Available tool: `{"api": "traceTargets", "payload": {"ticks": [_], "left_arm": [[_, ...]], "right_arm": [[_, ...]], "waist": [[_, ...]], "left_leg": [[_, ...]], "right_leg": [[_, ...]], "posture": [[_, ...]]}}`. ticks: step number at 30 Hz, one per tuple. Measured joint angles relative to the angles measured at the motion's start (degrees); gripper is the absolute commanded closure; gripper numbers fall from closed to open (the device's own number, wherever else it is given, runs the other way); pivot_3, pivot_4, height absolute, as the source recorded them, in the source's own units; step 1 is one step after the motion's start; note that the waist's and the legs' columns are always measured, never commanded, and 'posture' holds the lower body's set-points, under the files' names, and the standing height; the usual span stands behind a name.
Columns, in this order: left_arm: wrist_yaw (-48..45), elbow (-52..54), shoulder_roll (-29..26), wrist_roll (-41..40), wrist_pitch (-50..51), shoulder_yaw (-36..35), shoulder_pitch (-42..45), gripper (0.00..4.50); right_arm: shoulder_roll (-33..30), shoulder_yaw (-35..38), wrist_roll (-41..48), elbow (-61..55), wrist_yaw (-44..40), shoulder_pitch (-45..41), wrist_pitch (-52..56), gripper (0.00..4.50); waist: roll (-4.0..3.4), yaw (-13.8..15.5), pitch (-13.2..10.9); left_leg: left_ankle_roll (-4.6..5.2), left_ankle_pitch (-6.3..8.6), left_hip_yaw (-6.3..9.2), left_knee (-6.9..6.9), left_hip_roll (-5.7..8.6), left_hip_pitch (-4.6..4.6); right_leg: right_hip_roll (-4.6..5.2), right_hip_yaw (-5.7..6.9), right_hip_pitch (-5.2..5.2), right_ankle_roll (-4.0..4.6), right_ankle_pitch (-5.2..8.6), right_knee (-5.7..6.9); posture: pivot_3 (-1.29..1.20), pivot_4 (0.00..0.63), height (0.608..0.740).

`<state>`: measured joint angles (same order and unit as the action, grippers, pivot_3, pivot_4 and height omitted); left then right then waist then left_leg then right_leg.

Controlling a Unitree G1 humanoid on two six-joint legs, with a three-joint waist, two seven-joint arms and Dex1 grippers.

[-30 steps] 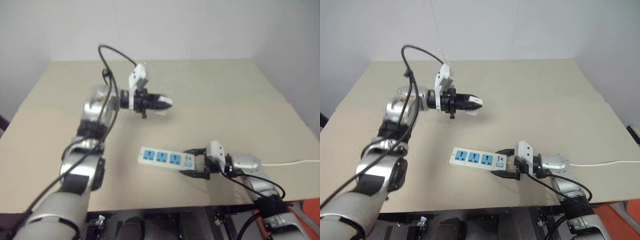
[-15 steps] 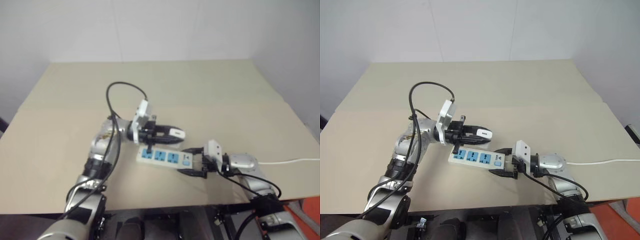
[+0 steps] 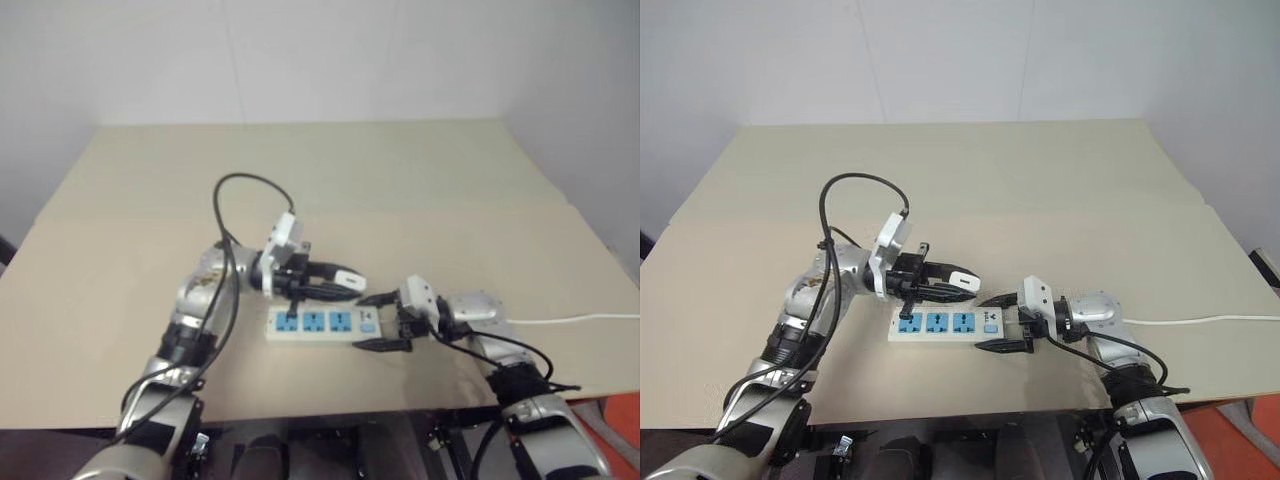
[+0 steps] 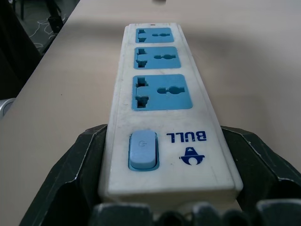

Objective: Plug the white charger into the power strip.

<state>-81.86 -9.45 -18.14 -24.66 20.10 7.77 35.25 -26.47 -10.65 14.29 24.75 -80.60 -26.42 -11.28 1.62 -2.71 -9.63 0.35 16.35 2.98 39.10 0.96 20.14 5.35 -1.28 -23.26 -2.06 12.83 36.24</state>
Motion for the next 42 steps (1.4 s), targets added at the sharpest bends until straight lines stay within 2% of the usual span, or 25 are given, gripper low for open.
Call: {"api": "traceTargets", "payload": {"ticks": [5, 14, 26, 42], "left_arm": [[2.65, -0.32, 2.58, 1.66, -6.27, 1.11, -3.66, 3.47], [4.65, -3.74, 4.32, 3.55, -13.96, 2.09, -4.25, 3.47], [2.09, -8.09, 2.53, 4.38, -16.36, 2.81, -4.43, 3.47], [1.40, -7.12, 2.14, 4.25, -16.04, 3.91, -4.74, 3.47]], "right_arm": [[0.19, -0.01, -0.04, 0.44, -0.14, 0.01, -0.67, 1.07], [0.29, 0.10, -0.07, 0.44, 0.09, 0.03, -0.71, 1.07], [0.20, 0.20, -0.07, 0.02, 0.70, 0.36, -0.71, 1.07], [0.17, 0.14, -0.09, 0.01, 0.85, 0.42, -0.69, 1.07]], "waist": [[0.00, 0.05, 0.01], [0.00, 0.02, 0.01], [-0.01, 0.04, 0.02], [-0.02, 0.08, 0.04]], "left_leg": [[0.00, 0.00, -0.01, 0.00, 0.00, -0.02], [0.00, 0.00, -0.02, -0.01, -0.02, -0.04], [0.00, 0.00, -0.02, -0.01, -0.02, -0.07], [0.00, 0.00, -0.02, -0.07, -0.02, -0.18]], "right_leg": [[0.01, -0.01, 0.03, 0.03, -0.02, -0.02], [-0.02, -0.02, 0.03, 0.04, -0.03, -0.03], [-0.03, -0.02, 0.07, 0.04, -0.03, -0.03], [-0.03, -0.02, 0.14, 0.04, -0.03, -0.05]], "posture": [[0.00, 0.150, 0.740], [0.00, 0.150, 0.740], [0.00, 0.150, 0.740], [0.00, 0.150, 0.740]]}}
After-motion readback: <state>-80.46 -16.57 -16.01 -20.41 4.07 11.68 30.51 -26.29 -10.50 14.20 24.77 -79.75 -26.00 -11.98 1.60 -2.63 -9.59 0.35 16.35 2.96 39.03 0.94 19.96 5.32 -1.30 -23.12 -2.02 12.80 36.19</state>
